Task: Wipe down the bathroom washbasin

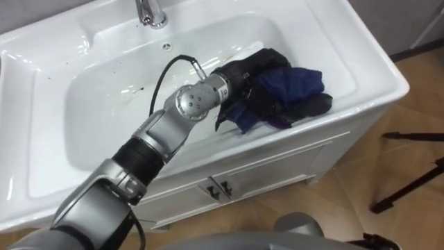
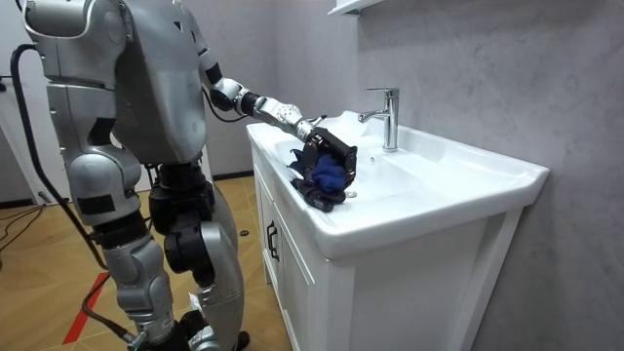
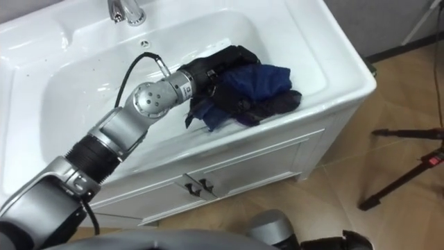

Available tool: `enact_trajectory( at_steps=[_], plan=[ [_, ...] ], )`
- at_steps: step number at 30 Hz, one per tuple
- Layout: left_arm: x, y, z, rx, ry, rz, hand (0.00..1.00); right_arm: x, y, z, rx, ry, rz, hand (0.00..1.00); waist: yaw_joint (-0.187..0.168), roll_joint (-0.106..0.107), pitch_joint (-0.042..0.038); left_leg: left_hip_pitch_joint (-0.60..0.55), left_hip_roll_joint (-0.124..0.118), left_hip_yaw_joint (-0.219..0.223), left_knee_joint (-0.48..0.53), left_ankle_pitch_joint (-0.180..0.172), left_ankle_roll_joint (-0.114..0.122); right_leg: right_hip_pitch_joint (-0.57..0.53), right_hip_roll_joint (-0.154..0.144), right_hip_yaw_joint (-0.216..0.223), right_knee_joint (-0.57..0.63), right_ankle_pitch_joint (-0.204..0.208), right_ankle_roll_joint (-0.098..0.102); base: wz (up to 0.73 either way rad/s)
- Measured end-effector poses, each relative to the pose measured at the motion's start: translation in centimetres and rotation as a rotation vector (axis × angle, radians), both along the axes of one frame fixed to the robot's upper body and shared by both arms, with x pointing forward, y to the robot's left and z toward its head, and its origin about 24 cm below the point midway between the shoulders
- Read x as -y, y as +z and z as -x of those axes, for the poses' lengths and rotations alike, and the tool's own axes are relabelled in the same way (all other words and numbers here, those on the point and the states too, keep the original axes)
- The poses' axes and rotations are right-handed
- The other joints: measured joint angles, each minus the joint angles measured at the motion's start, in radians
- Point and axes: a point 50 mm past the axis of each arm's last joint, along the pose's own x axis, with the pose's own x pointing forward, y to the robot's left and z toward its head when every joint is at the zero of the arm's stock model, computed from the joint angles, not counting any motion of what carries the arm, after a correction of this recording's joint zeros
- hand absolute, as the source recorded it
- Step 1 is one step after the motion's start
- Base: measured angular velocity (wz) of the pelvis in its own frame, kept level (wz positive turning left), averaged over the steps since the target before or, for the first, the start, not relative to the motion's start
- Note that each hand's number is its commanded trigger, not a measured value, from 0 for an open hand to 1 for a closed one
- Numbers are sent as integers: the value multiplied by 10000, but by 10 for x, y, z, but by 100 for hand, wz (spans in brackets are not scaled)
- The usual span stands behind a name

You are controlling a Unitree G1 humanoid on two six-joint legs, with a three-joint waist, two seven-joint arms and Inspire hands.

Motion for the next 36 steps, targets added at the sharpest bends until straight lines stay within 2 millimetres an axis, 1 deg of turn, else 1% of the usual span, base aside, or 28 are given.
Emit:
enact_trajectory(
  at_steps=[5, 7, 9, 10, 13, 15, 17, 19, 20, 22, 23, 25, 26, 27, 28, 29, 32, 33, 35, 36],
  plan=[
    [-6, -3, 0, 8, 246, -152, 100, -3, 0, -7, 209, 36, 12, 0, 14, -14, 10, 124, -4, 5, -68, 8, -17, 77, 3, 10, -17, 0, -2, -2],
    [-9, -5, 1, 101, 323, -384, 100, -4, -1, -2, 107, -92, 23, 0, 8, -19, 10, 217, -5, 3, -100, 11, -21, 199, 21, 37, -138, 19, -6, -4],
    [-15, -10, 2, 200, 578, -656, 100, -4, -1, -4, 217, -271, 5, 0, 47, -27, 12, 365, -18, 25, -272, 35, -60, 252, 52, 157, -179, 36, -14, -15],
    [-20, -13, 3, 290, 789, -887, 100, -5, -1, -2, 163, -295, 51, 0, 68, -50, 28, 426, -11, 17, -283, 42, -71, 333, 75, 221, -243, 55, -23, -15],
    [-31, -17, 3, 712, 1094, -1681, 100, -4, -2, 6, -23, -379, 188, 0, 185, -52, 26, 394, 29, 3, -253, 42, -78, 347, 120, 226, -362, 108, -48, -6],
    [-36, -17, 2, 1324, 1114, -2552, 100, -4, -2, 13, -222, -330, 246, 0, 306, -62, 30, 368, 23, -50, -245, 43, -80, 342, 121, 199, -370, 109, -51, 5],
    [-46, -15, -2, 2080, 1350, -3520, 100, -4, -3, 19, -360, -293, 247, 0, 436, -85, 31, 376, 7, -136, -244, 43, -81, 342, 114, 184, -334, 109, -52, 0],
    [-54, -12, -5, 2552, 1702, -3929, 100, -4, -3, 20, -399, -229, 251, 0, 525, -106, 41, 384, 3, -151, -251, 43, -82, 345, 113, 191, -331, 109, -52, 0],
    [-60, -12, -6, 2796, 1993, -4082, 100, -3, -3, 23, -490, -255, 252, 0, 575, -130, 48, 425, -6, -154, -281, 43, -82, 380, 110, 191, -342, 109, -52, 0],
    [-69, -16, -3, 2891, 2438, -4290, 100, -3, -2, 26, -525, -319, 270, 0, 563, -179, 28, 576, -31, -176, -398, 59, -110, 574, 107, 158, -501, 114, -56, 3],
    [-76, -19, -1, 2939, 2684, -4499, 100, -2, -2, 28, -543, -406, 298, 0, 556, -235, 38, 657, -36, -183, -409, 56, -115, 694, 107, 134, -568, 120, -53, 6],
    [-84, -23, 2, 2985, 3033, -4639, 100, -1, -2, 29, -585, -397, 341, 0, 555, -279, 12, 649, -31, -224, -405, 44, -135, 753, 120, 68, -664, 138, -53, 10],
    [-90, -24, 4, 3026, 3240, -4718, 100, -1, -2, 32, -709, -311, 403, 0, 555, -291, 17, 641, -32, -256, -401, 40, -143, 780, 122, 23, -696, 148, -52, 12],
    [-92, -25, 4, 3032, 3348, -4732, 100, -1, -2, 32, -731, -223, 429, 0, 564, -273, 5, 633, -33, -270, -401, 36, -149, 780, 122, 9, -698, 148, -52, 9],
    [-95, -25, 4, 3071, 3538, -4746, 100, 0, -2, 31, -735, -130, 455, 0, 603, -223, -28, 622, -37, -283, -404, 35, -150, 780, 120, -9, -705, 147, -52, 6],
    [-98, -24, 3, 3197, 3708, -4807, 100, 0, -2, 31, -773, -42, 468, 0, 659, -201, -43, 611, -40, -315, -403, 35, -150, 782, 122, -23, -703, 147, -52, 4],
    [-105, -22, 3, 3470, 4279, -4747, 100, 0, -2, 32, -923, 73, 467, 0, 713, -174, -61, 649, -45, -362, -406, 35, -150, 818, 130, -24, -691, 149, -55, 1],
    [-108, -23, 4, 3473, 4446, -4737, 100, 0, -2, 31, -953, 135, 453, 0, 741, -176, -60, 664, -42, -363, -407, 35, -151, 833, 134, -19, -690, 153, -61, -6],
    [-118, -29, 9, 3297, 4949, -4843, 100, 0, -2, 28, -1016, 445, 496, 0, 774, -129, -103, 675, -40, -418, -395, 34, -153, 871, 145, -29, -682, 164, -80, -2],
    [-119, -31, 10, 3251, 5005, -4925, 100, 0, -2, 28, -1034, 470, 507, 0, 794, -110, -111, 671, -39, -421, -394, 34, -153, 869, 149, -33, -682, 165, -81, 0]
  ],
)
